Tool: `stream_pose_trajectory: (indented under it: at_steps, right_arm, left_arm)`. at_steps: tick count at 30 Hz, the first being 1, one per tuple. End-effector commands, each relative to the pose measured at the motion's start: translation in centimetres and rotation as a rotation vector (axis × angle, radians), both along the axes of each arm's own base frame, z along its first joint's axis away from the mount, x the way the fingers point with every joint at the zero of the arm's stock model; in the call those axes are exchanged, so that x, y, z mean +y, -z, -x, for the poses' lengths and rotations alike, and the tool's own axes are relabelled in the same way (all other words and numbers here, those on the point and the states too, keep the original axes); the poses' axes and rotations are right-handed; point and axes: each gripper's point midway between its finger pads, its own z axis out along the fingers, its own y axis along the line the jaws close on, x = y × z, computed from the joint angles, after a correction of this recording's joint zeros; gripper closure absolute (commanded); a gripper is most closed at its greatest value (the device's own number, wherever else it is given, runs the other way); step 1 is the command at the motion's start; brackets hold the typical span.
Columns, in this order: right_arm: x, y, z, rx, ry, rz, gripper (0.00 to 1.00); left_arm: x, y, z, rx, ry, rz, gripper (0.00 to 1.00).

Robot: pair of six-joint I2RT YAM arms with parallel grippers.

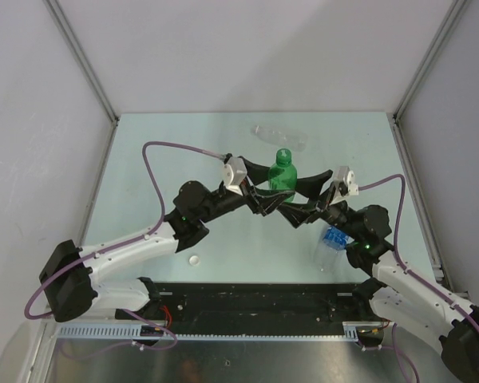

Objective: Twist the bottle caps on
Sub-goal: Screw the bottle cap onto the plastic bottle.

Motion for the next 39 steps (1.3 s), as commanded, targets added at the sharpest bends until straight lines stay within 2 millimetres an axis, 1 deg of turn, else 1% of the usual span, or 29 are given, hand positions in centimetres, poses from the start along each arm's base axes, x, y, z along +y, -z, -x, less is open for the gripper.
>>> stream_pose_trajectory:
  at_steps: [1,2,4,7,11,13,15,19,21,23,25,26,28,31,33,34,36,39]
  right_arm:
    - [-0.1,-2.0,1.2,-0.041,-0.036,-0.012,0.19]
    - [-0.1,-1.8,1.3,-0.035,-0.04,-0.001,0.14]
    - [-0.1,-1.3,1.5,-0.027,-0.047,0.019,0.09]
    - [-0.1,-0.8,2.1,-0.03,-0.069,0.048,0.06]
    - [0.1,-0.1,3.7,-0.067,-0.131,0.102,0.04]
    - [0.1,0.5,4.0,-0.088,-0.136,0.14,0.04]
    - [-0.1,1.6,4.1,-0.099,-0.129,0.194,0.04]
    - [-0.7,3.4,4.4,-0.118,-0.113,0.278,0.04]
    - [-0.8,3.9,4.8,-0.147,-0.126,0.315,0.04]
    - [-1.0,4.3,4.8,-0.154,-0.117,0.345,0.04]
    - [-1.4,4.0,4.1,-0.149,-0.065,0.357,0.04]
    - [-1.7,3.8,3.7,-0.148,-0.036,0.362,0.04]
    - [-2.0,3.0,3.1,-0.146,0.007,0.364,0.04]
    - [-2.3,1.1,2.6,-0.118,0.036,0.357,0.06]
    - [-2.4,0.3,2.3,-0.08,0.047,0.36,0.07]
    - [-2.4,0.2,2.2,-0.054,0.05,0.368,0.08]
    - [-2.2,0.0,2.3,-0.026,0.03,0.383,0.1]
    - [-1.4,0.0,3.3,-0.007,-0.05,0.414,0.13]
  left_arm:
    - [1.8,-1.7,-1.6,-0.125,-0.139,0.017,0.78]
    - [2.0,-1.6,-1.7,-0.139,-0.148,0.01,0.79]
    - [2.2,-1.6,-1.8,-0.16,-0.164,0.003,0.79]
    - [2.4,-1.2,-2.1,-0.161,-0.177,-0.008,0.8]
    - [2.7,-0.2,-2.5,-0.152,-0.187,-0.025,0.81]
    - [2.9,0.7,-2.8,-0.179,-0.189,-0.056,0.82]
    - [3.1,1.9,-3.1,-0.201,-0.172,-0.093,0.82]
    - [3.8,4.3,-3.7,-0.19,-0.115,-0.143,0.83]
    - [4.2,5.1,-3.8,-0.209,-0.114,-0.162,0.83]
    - [4.4,5.8,-3.4,-0.246,-0.097,-0.185,0.83]
    - [4.7,6.2,-2.5,-0.29,-0.061,-0.203,0.83]
    - [4.9,6.9,-2.1,-0.303,-0.045,-0.217,0.83]
    - [5.5,8.5,-1.5,-0.306,-0.022,-0.254,0.82]
    - [6.4,10.8,-1.0,-0.287,-0.014,-0.298,0.81]
    - [6.8,11.6,-0.7,-0.276,-0.01,-0.31,0.81]
    - [6.9,11.9,-0.4,-0.274,-0.001,-0.312,0.81]
    - [7.0,12.2,0.1,-0.277,0.016,-0.317,0.81]
    - [7.0,12.9,0.5,-0.273,0.042,-0.334,0.81]
